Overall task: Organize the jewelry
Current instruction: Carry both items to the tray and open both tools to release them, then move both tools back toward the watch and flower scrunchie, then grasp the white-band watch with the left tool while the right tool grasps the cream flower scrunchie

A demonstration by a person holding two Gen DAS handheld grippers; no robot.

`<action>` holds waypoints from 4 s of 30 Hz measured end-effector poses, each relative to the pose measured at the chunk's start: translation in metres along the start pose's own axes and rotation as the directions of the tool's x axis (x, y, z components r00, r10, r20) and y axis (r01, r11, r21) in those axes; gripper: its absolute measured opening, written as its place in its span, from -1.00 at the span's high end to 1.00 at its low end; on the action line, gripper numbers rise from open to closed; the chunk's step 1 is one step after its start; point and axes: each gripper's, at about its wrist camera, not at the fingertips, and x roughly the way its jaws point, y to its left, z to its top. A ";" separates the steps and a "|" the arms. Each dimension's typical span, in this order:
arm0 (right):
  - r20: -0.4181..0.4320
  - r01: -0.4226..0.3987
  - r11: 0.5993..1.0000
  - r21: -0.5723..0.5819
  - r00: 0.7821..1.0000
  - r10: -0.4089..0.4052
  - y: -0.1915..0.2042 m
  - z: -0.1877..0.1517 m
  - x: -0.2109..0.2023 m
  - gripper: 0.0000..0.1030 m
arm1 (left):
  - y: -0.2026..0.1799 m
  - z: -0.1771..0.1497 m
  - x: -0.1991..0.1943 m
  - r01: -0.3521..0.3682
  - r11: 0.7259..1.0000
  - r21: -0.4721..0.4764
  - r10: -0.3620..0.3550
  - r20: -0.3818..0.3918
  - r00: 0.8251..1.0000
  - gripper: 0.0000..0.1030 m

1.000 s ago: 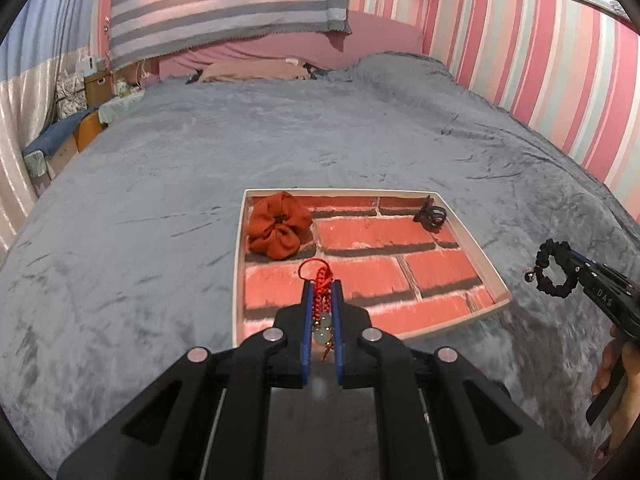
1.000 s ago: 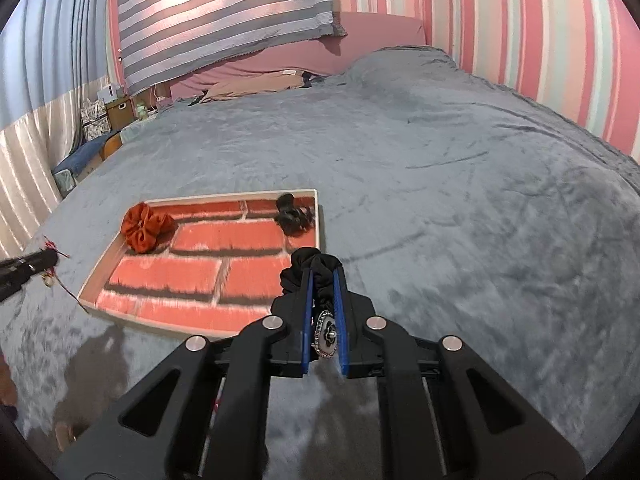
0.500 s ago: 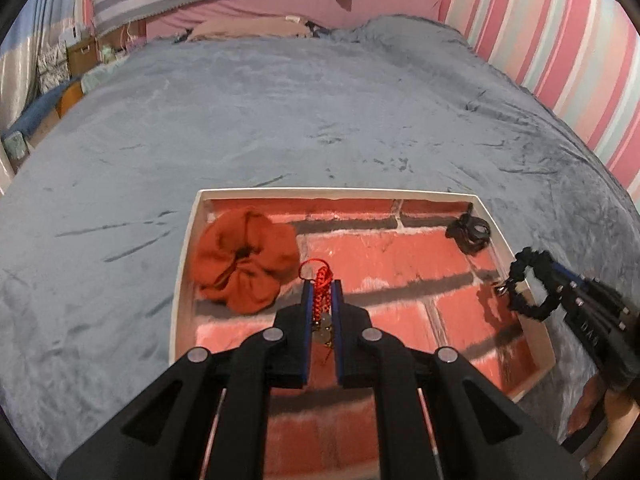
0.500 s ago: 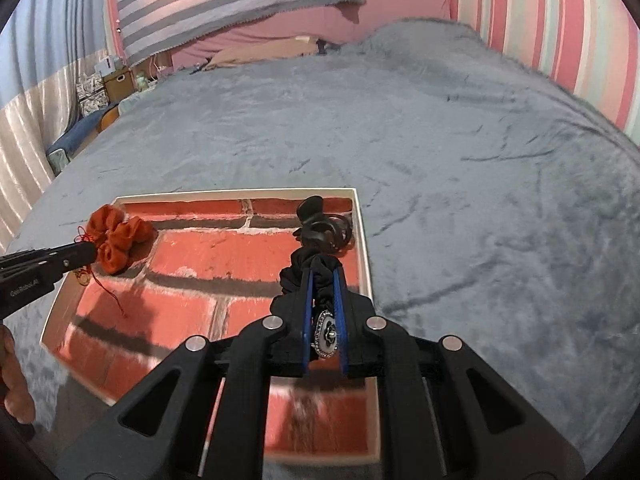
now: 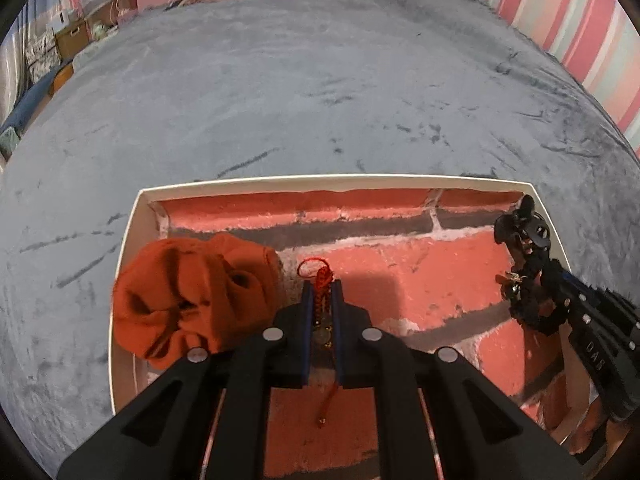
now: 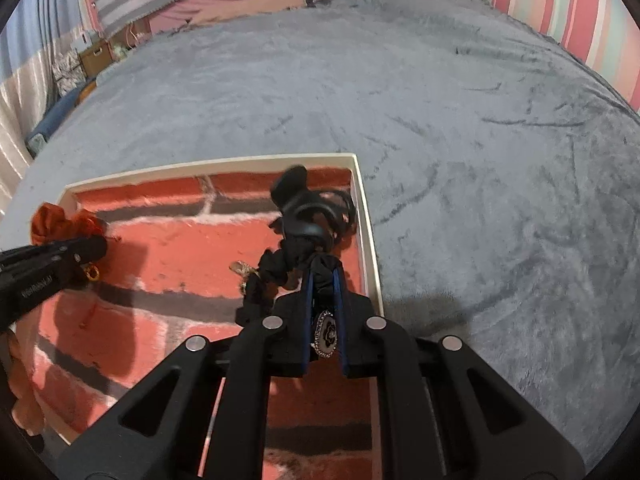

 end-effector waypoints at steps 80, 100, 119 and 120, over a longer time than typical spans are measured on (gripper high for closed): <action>0.184 0.102 0.994 -0.025 0.978 -0.096 -0.021 -0.274 -0.212 -0.90 | 0.019 -0.324 -0.226 -0.080 0.996 -0.024 0.084 0.292 0.953 -0.81; 0.151 0.050 0.998 -0.039 0.988 -0.044 -0.009 -0.269 -0.201 -0.62 | 0.016 -0.330 -0.214 -0.056 0.998 0.011 0.051 0.285 0.957 -0.79; -0.026 -0.050 0.997 -0.067 0.999 0.048 0.030 -0.245 -0.158 0.36 | 0.029 -0.326 -0.183 0.011 1.000 0.023 -0.015 0.177 0.984 0.12; -0.029 -0.041 0.997 -0.070 0.999 0.040 0.031 -0.244 -0.157 0.37 | 0.028 -0.326 -0.181 0.013 1.000 0.026 -0.017 0.169 0.985 0.13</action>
